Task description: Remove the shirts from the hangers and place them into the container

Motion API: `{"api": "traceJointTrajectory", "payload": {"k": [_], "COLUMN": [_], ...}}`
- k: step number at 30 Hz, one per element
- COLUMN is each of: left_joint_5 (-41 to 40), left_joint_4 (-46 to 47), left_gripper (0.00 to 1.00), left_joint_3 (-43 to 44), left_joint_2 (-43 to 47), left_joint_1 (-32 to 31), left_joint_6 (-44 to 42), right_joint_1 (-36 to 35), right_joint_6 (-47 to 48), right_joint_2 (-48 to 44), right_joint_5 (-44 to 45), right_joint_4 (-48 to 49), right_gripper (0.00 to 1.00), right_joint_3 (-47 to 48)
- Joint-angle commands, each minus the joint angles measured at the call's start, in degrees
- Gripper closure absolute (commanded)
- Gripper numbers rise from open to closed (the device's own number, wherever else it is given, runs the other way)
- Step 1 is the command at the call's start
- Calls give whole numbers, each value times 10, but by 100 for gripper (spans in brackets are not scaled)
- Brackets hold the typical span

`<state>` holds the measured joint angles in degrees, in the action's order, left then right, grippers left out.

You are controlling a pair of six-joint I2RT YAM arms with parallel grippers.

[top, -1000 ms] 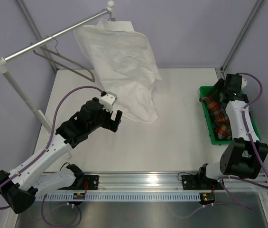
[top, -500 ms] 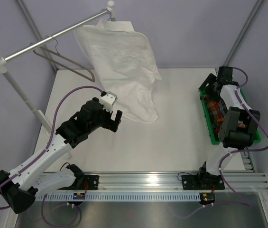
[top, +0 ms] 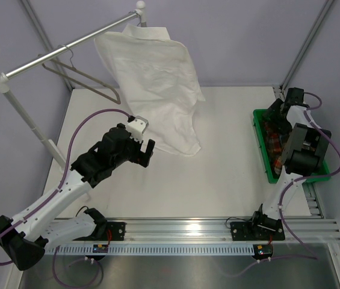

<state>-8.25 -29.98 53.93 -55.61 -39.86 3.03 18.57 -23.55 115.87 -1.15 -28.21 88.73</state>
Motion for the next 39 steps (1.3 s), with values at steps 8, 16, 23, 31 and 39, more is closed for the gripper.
{"api": "traceJointTrajectory", "payload": {"k": [8, 16, 23, 31, 39], "left_joint_5": [-16, -24, -59, -144, -205], "left_joint_4": [17, 17, 17, -46, -147], "left_gripper": [1, 1, 1, 1, 1], "left_joint_3": [9, 10, 16, 68, 115], "left_joint_2": [2, 15, 38, 103, 196], "left_joint_1": [-2, -2, -2, -2, -2], "left_joint_6": [-2, -2, -2, 0, 27], "right_joint_1": [-5, -6, -6, -6, -53], "right_joint_6": [8, -6, 0, 33, 45], "right_joint_2": [-79, -301, -484, -707, -852], "right_joint_5": [-9, -18, -39, -37, -47], "right_joint_4": [-24, -67, -91, -119, -128], "right_gripper": [12, 7, 2, 0, 1], "right_joint_3": [19, 12, -38, -88, -138]}}
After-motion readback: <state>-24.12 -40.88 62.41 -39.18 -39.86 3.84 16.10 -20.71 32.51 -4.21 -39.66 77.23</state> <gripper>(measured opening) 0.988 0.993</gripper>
